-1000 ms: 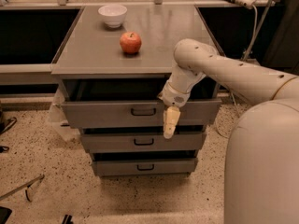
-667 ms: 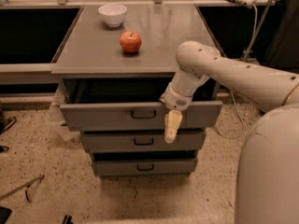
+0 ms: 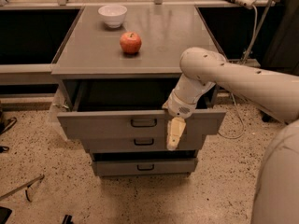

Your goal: Open top drawer

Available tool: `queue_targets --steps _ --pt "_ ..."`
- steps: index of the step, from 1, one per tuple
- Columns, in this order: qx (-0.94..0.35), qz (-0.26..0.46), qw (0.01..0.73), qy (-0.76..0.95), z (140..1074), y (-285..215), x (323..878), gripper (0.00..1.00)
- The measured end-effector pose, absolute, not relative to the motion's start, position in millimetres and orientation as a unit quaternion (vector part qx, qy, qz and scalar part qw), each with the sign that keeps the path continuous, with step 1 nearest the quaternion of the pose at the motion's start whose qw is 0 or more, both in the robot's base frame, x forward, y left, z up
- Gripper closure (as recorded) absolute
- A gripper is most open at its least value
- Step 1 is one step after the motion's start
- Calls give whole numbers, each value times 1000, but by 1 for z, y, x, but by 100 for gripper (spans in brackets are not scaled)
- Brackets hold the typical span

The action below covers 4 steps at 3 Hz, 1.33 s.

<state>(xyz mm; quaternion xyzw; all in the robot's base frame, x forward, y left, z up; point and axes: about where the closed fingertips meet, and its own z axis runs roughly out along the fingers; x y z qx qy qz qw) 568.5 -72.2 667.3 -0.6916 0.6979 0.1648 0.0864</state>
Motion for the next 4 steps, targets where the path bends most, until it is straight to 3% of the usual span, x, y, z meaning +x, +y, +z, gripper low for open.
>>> queue_targets --steps 4 --pt "-646 198 100 730 682 -67 509 0"
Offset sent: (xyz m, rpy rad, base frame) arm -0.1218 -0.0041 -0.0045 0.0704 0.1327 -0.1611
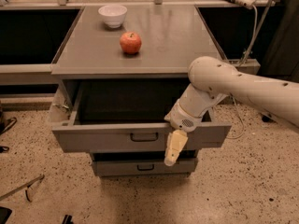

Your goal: Open top drawer

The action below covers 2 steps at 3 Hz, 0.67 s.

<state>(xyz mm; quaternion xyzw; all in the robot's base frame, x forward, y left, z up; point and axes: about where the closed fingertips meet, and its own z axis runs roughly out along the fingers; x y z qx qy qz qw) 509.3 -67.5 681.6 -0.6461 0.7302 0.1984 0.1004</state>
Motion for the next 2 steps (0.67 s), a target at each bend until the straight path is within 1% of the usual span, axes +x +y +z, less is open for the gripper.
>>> queue_targets --steps 2 --pt "-624 220 98 743 680 -70 474 0"
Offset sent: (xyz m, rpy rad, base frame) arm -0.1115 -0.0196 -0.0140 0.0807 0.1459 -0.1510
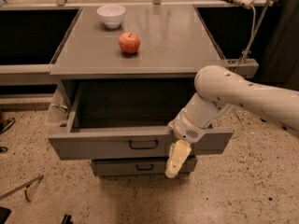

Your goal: Open top drawer

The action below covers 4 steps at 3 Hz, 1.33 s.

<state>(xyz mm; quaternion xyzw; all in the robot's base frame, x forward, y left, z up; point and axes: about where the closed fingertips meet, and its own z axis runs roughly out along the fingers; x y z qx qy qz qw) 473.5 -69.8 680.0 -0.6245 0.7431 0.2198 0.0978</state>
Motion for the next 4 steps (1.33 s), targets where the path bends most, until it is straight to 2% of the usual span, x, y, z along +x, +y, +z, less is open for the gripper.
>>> queue_targets --steps 1,2,4 --pt "-598 235 95 760 681 -76 438 0" --pt "-598 236 95 760 681 -75 437 0" --pt "-573 277 91 766 681 -73 401 0"
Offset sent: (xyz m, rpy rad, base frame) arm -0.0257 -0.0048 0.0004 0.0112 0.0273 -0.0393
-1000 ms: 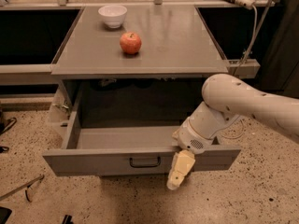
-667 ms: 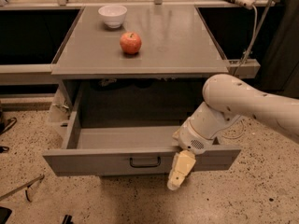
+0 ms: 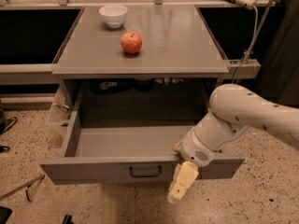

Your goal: Open top drawer

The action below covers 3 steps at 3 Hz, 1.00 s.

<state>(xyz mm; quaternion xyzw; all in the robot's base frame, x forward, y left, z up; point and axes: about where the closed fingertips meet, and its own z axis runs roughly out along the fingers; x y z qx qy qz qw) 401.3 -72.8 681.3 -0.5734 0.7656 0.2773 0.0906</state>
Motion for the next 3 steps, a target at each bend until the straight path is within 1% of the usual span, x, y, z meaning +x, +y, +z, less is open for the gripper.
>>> queue_targets --steps 1,3 --pt "-548 298 80 778 688 -79 365 0" --pt "-554 309 76 770 689 -75 356 0"
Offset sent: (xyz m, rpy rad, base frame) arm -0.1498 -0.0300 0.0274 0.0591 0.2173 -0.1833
